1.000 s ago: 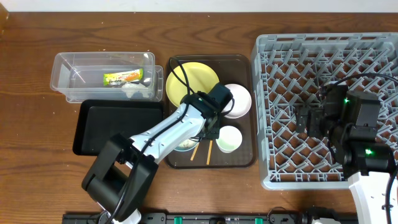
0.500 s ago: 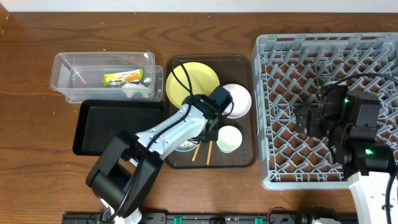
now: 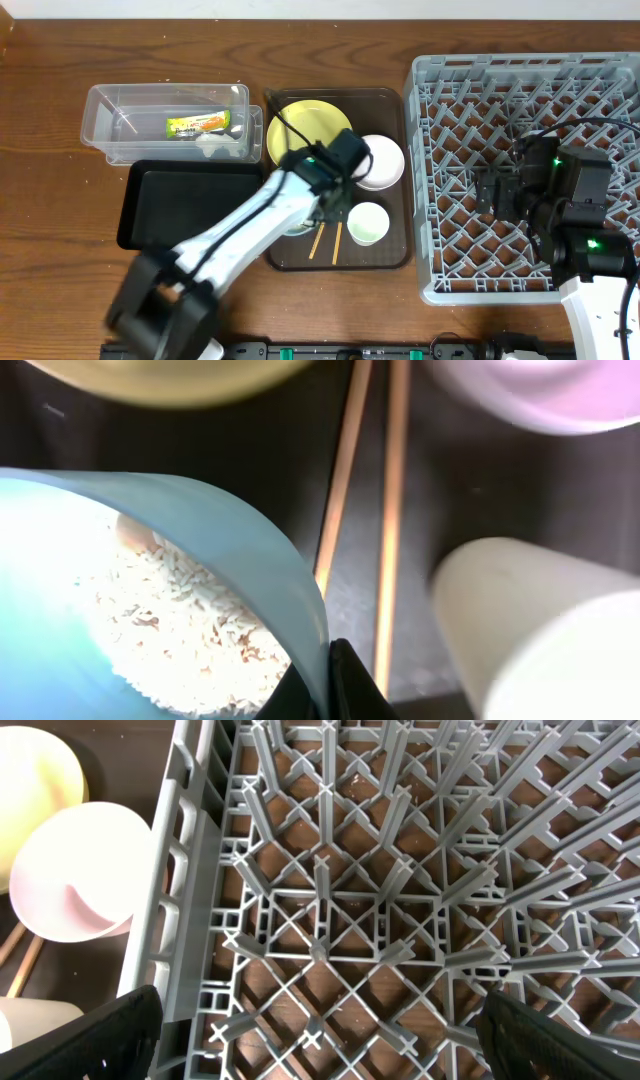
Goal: Sort waste into correct bins and load items into the dishwasher rack
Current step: 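Lift the bowl over the black tray and tip the rice out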
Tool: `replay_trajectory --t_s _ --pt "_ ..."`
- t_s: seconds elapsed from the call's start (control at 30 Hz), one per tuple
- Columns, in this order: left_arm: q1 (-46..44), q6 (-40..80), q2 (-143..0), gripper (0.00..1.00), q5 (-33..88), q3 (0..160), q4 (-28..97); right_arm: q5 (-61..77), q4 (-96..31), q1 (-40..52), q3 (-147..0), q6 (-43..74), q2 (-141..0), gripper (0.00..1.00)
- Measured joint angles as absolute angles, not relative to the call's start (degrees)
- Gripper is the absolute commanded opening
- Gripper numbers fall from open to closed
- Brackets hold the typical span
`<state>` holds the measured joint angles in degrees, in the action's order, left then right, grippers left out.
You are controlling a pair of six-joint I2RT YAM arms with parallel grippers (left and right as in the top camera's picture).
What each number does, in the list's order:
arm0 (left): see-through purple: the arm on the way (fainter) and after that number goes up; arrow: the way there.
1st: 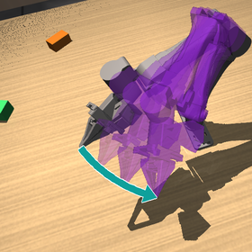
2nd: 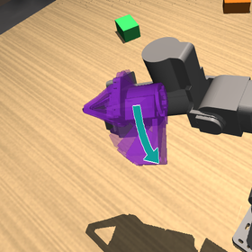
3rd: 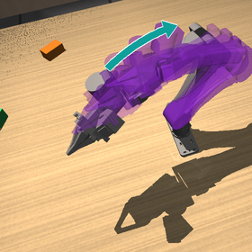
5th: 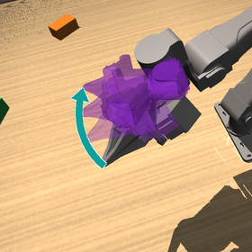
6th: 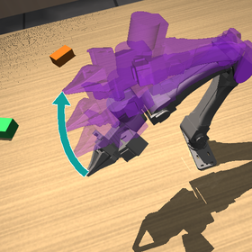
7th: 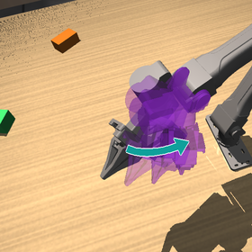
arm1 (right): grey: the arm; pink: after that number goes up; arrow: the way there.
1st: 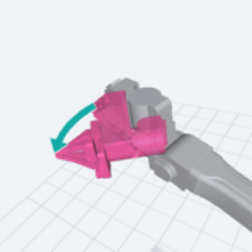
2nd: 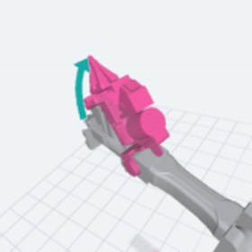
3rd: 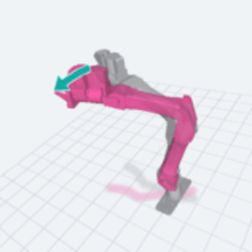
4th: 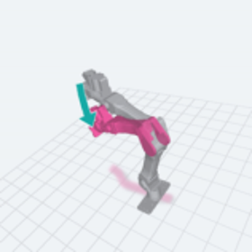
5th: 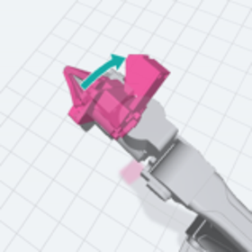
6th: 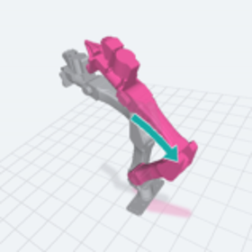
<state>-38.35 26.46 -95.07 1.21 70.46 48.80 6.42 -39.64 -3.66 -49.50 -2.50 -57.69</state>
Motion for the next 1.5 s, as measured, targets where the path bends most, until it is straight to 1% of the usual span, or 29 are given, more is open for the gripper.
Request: replay_trajectory --t_s 0.17,0.3,0.5,0.63,0.83,1.0,1.1,1.23,1.37,1.5 --pt "-32.18 24.91 -88.23 0.06 2.00 71.29 51.72 6.39 -39.64 -3.66 -49.50 -2.50 -57.69 0.99" --pt "-24.64 20.64 -86.46 0.06 7.05 71.29 52.66 6.42 -39.62 -3.66 -49.50 -2.50 -57.69 0.99" --pt "-10.63 11.84 -86.48 0.06 21.06 70.11 52.53 6.42 -39.62 -3.66 -49.50 -2.50 -57.69 0.99" --pt "-0.82 3.73 -86.48 0.06 33.74 66.52 52.64 6.42 -39.64 -3.66 -49.50 -2.50 -57.69 0.99" --pt "11.11 -7.73 -86.48 0.06 52.01 59.59 52.73 6.42 -39.64 -3.66 -49.50 -2.50 -57.69 0.99" --pt "20.29 -13.67 -86.48 0.06 64.58 54.74 52.66 6.39 -39.64 -3.66 -49.50 -2.50 -57.69 0.99" --pt "24.86 -14.92 -86.48 0.06 69.95 52.73 52.71 6.42 -39.64 -3.66 -49.50 -2.50 -57.69 0.99" --pt "29.43 -13.76 -86.48 0.06 74.19 51.83 52.69 6.39 -39.64 -3.66 -49.50 -2.50 -57.69 0.99" --pt "31.88 -13.08 -86.48 0.06 77.49 51.83 52.64 6.42 -39.64 -3.66 -49.50 -2.50 -57.69 0.99" --pt "32.25 -13.54 -86.48 0.06 80.95 51.83 52.66 6.42 -39.72 -3.66 -49.50 -2.50 -57.69 0.99"
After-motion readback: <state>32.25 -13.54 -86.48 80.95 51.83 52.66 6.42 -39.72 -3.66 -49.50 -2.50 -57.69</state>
